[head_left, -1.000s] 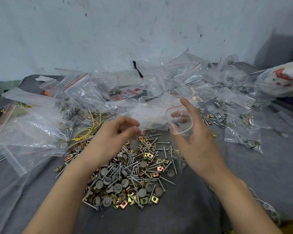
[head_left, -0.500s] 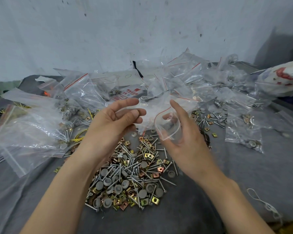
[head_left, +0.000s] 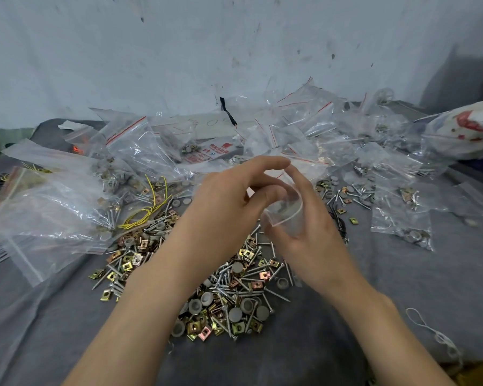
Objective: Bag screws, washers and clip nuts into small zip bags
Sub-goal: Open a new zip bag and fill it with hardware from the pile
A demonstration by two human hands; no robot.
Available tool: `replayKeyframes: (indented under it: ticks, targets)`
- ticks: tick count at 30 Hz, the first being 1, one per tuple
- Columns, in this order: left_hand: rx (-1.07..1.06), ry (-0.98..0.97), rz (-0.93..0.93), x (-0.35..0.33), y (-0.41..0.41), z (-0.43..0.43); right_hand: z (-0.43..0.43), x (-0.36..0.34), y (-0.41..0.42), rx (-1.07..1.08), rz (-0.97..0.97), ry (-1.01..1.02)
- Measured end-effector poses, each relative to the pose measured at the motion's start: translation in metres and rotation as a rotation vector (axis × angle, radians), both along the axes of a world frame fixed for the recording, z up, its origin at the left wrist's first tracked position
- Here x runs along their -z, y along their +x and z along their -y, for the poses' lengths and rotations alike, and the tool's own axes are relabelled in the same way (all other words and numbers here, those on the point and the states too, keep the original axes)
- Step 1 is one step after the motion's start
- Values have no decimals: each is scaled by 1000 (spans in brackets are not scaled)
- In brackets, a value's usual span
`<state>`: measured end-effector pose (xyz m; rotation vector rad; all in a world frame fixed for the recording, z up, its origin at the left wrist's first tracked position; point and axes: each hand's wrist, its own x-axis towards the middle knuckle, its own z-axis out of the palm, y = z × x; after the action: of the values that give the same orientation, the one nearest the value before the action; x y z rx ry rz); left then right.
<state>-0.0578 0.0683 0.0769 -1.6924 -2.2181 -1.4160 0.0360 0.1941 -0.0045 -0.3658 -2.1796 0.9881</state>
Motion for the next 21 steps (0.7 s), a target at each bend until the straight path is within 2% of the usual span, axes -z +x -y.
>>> replayKeyframes:
  ticks: [7, 9, 17, 21]
  targets:
    - [-105, 121, 99, 4, -12, 3, -5, -5, 3, -1, -88, -91]
    - [-170, 41, 113, 15, -21, 3, -7, -5, 4, 7, -112, -112]
    - [-372, -511, -10, 69, -46, 3, -17, -7, 7, 15, -193, -176]
    - [-470, -589, -130, 79, -52, 0, -23, -8, 9, 28, -212, -180]
